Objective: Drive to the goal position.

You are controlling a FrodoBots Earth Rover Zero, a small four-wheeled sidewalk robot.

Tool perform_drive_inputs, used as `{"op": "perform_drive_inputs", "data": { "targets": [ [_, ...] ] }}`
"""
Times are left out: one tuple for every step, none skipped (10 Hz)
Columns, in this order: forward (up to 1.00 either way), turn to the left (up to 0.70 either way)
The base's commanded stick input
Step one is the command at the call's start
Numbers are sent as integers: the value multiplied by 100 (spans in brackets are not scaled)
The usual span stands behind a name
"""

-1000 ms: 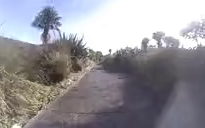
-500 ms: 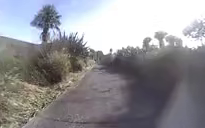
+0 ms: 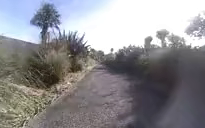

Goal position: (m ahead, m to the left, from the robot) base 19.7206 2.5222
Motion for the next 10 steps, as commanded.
{"op": "perform_drive_inputs", "data": {
  "targets": [
    [45, 0],
    [45, 0],
    [45, 0],
    [45, 0],
    [45, 0],
    [45, 0],
    [45, 0],
    [45, 0],
    [45, 0],
    [45, 0]
  ]
}}
